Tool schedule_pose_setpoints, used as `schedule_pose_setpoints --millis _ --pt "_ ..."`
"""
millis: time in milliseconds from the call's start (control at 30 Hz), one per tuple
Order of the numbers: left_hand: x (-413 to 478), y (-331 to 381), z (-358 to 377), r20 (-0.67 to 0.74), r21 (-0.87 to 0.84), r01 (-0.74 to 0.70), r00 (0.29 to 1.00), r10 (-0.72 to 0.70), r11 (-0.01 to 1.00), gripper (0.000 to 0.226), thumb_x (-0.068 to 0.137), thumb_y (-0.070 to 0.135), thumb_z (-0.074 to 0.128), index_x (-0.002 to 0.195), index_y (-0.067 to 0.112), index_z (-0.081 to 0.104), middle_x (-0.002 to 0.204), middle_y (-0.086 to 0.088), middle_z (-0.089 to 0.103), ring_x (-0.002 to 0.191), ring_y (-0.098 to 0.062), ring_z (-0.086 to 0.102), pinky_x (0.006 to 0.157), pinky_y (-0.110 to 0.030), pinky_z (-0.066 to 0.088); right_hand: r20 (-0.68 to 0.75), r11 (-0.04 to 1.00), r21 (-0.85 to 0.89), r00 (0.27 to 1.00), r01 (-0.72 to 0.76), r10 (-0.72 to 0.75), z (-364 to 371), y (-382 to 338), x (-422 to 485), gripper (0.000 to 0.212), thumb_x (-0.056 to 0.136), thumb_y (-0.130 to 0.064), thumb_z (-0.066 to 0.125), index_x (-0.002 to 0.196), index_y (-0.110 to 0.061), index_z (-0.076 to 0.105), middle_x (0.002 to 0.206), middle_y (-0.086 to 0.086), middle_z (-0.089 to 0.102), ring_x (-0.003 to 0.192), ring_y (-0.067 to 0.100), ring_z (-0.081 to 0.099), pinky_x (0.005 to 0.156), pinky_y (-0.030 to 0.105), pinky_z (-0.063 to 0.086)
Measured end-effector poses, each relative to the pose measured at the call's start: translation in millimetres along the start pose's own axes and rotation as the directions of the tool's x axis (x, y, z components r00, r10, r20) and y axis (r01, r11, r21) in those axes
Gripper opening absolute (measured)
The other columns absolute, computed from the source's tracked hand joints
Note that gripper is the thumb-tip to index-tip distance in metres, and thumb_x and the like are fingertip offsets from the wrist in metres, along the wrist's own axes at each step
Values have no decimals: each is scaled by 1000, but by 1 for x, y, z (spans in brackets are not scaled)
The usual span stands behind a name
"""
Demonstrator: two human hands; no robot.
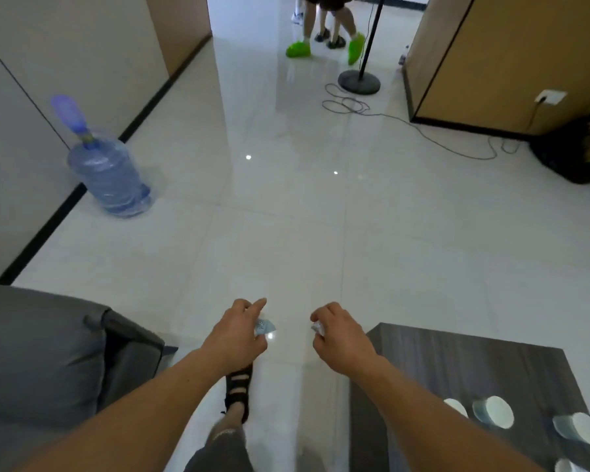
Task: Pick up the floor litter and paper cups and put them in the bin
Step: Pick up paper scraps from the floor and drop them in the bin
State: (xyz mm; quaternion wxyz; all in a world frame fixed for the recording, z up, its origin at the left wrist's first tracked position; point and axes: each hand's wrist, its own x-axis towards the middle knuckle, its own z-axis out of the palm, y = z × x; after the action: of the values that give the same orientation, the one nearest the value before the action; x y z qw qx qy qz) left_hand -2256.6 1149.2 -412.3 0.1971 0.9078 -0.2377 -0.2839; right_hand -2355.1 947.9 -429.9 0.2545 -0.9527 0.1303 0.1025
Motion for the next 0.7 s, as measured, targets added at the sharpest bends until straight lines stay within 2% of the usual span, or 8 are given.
schedule_pose_setpoints --millis 100,333,533,700 --pt "77 12 -40 -15 13 -86 996 87 996 70 89 31 54 151 24 22 140 -3 33 124 -21 42 101 -32 41 -52 998 10 997 -57 58 -28 9 65 29 95 -19 50 124 -16 56 127 1 50 107 17 53 82 21 39" --pt "235 75 -117 71 107 -265 963 258 958 69 90 33 53 151 26 22 143 -3 33 126 -22 41 101 -32 40 -158 967 87 955 -240 251 -106 53 164 31 94 -20 52 124 -17 57 126 -1 51 105 13 55 80 15 34" --pt "377 198 -136 166 176 -440 895 414 880 68 87 34 56 149 27 28 140 -2 38 123 -21 45 99 -30 41 -210 904 160 881 -396 424 -183 160 228 34 94 -20 50 127 -19 55 131 -2 47 112 15 53 91 24 42" --pt "468 308 -145 195 245 -491 870 454 836 53 85 34 59 136 22 50 134 -3 43 115 -21 52 95 -26 42 -275 864 251 823 -437 497 -260 254 273 33 93 -22 52 126 -20 55 131 -3 48 112 15 54 93 25 44"
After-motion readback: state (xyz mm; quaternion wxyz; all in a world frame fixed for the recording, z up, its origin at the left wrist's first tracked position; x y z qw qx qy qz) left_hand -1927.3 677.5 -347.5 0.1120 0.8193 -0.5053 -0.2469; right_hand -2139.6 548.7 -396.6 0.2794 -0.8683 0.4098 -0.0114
